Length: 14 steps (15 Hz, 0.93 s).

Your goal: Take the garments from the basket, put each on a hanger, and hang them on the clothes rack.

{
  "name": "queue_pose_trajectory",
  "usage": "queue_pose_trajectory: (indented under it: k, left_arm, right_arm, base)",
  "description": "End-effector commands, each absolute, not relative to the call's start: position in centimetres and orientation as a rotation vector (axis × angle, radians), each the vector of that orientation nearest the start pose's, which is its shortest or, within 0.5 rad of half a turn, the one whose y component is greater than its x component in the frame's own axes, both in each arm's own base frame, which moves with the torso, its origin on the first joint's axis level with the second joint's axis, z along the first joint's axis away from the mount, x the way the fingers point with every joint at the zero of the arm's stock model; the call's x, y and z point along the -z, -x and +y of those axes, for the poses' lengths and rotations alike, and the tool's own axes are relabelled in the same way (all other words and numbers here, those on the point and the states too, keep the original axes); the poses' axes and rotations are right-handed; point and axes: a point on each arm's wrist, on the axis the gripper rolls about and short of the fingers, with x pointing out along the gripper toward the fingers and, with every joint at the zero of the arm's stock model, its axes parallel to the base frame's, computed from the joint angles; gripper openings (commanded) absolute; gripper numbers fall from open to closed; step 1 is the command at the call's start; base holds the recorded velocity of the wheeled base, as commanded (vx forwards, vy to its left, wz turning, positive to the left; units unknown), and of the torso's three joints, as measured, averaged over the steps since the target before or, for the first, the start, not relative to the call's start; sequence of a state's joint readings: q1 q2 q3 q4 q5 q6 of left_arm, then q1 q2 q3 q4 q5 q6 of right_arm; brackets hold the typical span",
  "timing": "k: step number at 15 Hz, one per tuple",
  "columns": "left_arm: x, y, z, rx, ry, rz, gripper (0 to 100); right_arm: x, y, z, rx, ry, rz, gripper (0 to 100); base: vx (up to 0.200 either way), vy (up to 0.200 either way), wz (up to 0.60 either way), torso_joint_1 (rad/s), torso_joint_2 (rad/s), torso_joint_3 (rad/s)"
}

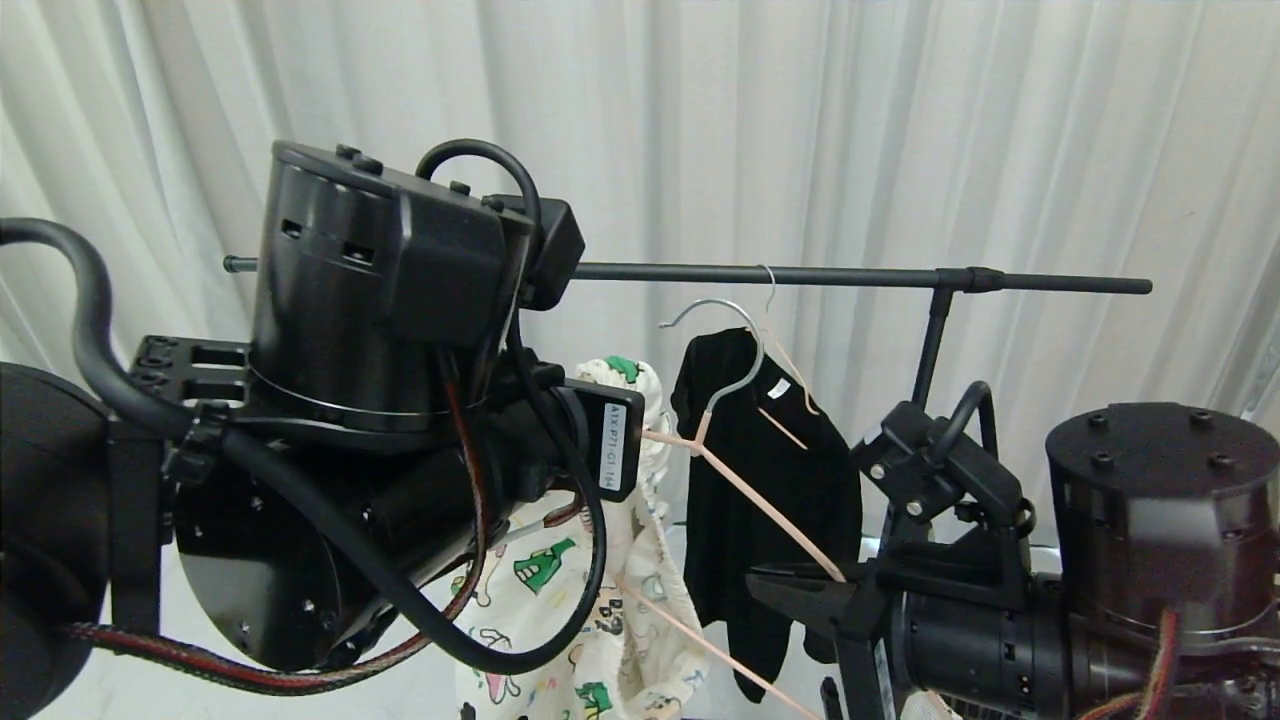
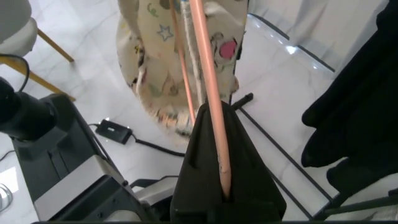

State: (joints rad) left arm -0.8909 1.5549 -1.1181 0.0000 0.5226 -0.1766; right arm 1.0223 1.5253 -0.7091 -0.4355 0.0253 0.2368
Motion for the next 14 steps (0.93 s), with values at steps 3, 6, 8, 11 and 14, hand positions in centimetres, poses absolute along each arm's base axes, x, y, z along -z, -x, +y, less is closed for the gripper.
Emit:
queue_pose_trajectory:
  k: [3,6,8,11,14]
  left_arm:
    - [-25.6,-17.5,-21.4,0.367,-0.109,0.351,0]
    - [-26.0,-17.2,-21.8,0.387,-0.085,0.321,0]
    - [-26.0,-16.8,-22.1,0.408,-0.080,0.311,0]
    - [-25.8,-16.3,-22.6,0.429,-0.087,0.316,0]
    - [-25.7,-16.9,-22.0,0.390,-0.084,0.318,100]
  right_arm:
    - [-18.1,-14.3,23.8,-0.987,-0.014,0.489,0]
    - [-17.6,-14.5,24.1,-0.978,-0.015,0.509,0]
    - [-17.6,-14.5,24.1,-0.975,-0.016,0.509,0]
    - [-17.8,-14.5,23.9,-0.945,-0.021,0.498,0]
    - [-18.2,-14.0,23.2,-0.922,-0.029,0.479,0]
  base:
    - [0.000,0.000,0.00,0.000,0.00,0.000]
    - [0.000,0.000,0.00,0.000,0.00,0.000]
    - [0.000,0.000,0.00,0.000,0.00,0.000]
    - [0.000,0.000,0.00,0.000,0.00,0.000]
    - [0.000,0.000,0.00,0.000,0.00,0.000]
